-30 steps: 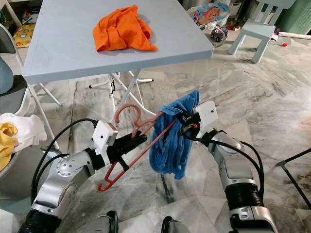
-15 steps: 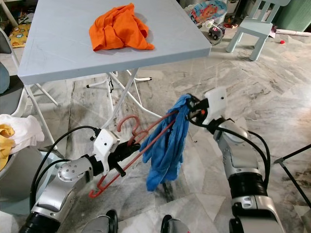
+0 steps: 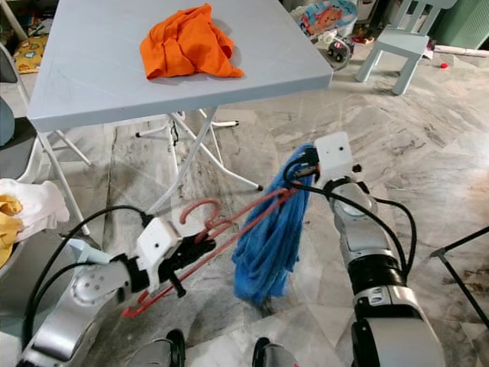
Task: Hang hanger
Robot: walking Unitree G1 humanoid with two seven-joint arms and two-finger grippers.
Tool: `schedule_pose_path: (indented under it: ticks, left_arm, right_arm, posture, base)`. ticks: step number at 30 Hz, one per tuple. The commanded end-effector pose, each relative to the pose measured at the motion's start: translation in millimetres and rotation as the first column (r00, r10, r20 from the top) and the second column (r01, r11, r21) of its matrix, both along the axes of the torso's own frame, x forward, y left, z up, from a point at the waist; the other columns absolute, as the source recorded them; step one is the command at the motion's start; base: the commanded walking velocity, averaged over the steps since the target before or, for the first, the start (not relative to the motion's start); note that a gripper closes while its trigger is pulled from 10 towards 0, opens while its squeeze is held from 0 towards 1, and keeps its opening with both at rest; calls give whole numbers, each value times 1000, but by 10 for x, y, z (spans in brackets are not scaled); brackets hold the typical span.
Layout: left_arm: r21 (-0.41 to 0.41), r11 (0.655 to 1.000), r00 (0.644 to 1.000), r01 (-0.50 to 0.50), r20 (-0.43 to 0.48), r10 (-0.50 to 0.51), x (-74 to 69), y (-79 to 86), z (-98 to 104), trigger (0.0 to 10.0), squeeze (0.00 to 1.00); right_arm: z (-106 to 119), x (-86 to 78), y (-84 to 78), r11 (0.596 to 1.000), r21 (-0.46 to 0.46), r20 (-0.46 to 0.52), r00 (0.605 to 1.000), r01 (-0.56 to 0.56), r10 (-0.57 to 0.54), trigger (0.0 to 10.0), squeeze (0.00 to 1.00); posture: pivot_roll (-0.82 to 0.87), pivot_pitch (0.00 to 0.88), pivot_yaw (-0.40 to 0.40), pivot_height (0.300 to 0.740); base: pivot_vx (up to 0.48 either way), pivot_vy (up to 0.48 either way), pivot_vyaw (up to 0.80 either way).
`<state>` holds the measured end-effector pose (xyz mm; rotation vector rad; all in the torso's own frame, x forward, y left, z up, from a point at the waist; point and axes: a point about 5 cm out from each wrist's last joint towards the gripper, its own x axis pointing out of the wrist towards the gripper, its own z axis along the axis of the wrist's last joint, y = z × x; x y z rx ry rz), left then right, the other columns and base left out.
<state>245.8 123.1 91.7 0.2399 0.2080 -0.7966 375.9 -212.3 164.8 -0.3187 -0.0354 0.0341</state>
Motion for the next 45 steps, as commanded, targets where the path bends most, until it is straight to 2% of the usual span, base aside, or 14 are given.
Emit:
schedule_pose_path:
  ticks: [1,3,7,9,10,12,13,14,15,19,21,24,34,45]
  left_arm:
    - [72,994,997,-77,3,77,16,74,-64,0,0]
    - [71,993,995,-98,17,97,34,86,-64,0,0]
    - [-26,990,987,-138,74,140,99,29,66,0,0]
    - [-65,976,969,-209,118,215,162,31,148,0,0]
    - [-77,960,950,-268,143,276,199,54,177,0,0]
    - [-53,890,864,-452,224,452,281,161,207,0,0]
    - [-57,857,835,-512,201,512,286,203,175,4392,0]
    - [-62,835,817,-546,178,548,285,227,149,4392,0]
    - [-24,795,782,-606,165,602,259,270,75,10000,0]
    - [-35,777,757,-628,202,621,173,280,56,10000,0]
    - [-85,735,720,-673,153,677,132,280,40,10000,0]
    - [-130,725,711,-676,142,689,105,274,92,10000,0]
    - [-205,726,699,-656,198,687,179,345,289,10000,0]
    - [-247,707,685,-663,182,706,151,362,363,10000,0]
  right_arm:
    - [126,17,-98,999,3,55,998,41,-41,0,0]
    - [127,16,-112,999,2,53,998,38,-38,0,0]
    - [45,-5,-133,998,49,20,999,41,-42,0,0]
    - [4,-32,-123,996,84,15,999,32,-33,0,0]
    - [-10,-47,-110,996,91,14,1000,19,-20,0,0]
    - [-36,-80,-84,996,92,15,1000,-8,7,0,0]
    - [-42,-100,-67,993,112,20,999,-28,26,0,0]
    - [-45,-113,-55,991,128,24,999,-42,39,0,0]
    - [-60,-151,-21,981,174,25,997,-81,78,0,0]
    - [-59,-214,31,965,230,43,992,-124,118,0,0]
    - [-58,-265,63,948,290,55,991,-132,121,0,0]
    - [-43,-297,81,935,330,68,991,-131,115,0,0]
    - [94,-279,296,912,345,104,975,-223,199,0,0]
    - [146,-260,309,900,360,112,969,-247,221,0,0]
  posture:
    - [57,189,-72,740]
    - [57,189,-72,740]
    - [48,190,-76,740]
    - [53,190,-77,740]
    - [53,190,-77,740]
    - [55,190,-80,740]
    - [58,190,-80,740]
    - [58,190,-80,740]
    - [61,192,-82,740]
    - [67,193,-83,740]
    - [87,187,-80,740]
    - [98,184,-75,740]
    - [137,143,-54,740]
    - [149,164,-53,740]
  base:
    - [0,0,0]
    - [0,0,0]
    - [0,0,0]
    - [0,0,0]
    - [0,0,0]
    - [0,0,0]
    - [0,0,0]
    - [0,0,0]
    - [0,0,0]
    - [0,0,0]
    - [0,0,0]
    - [0,0,0]
    - [49,0,0]
    - [280,0,0]
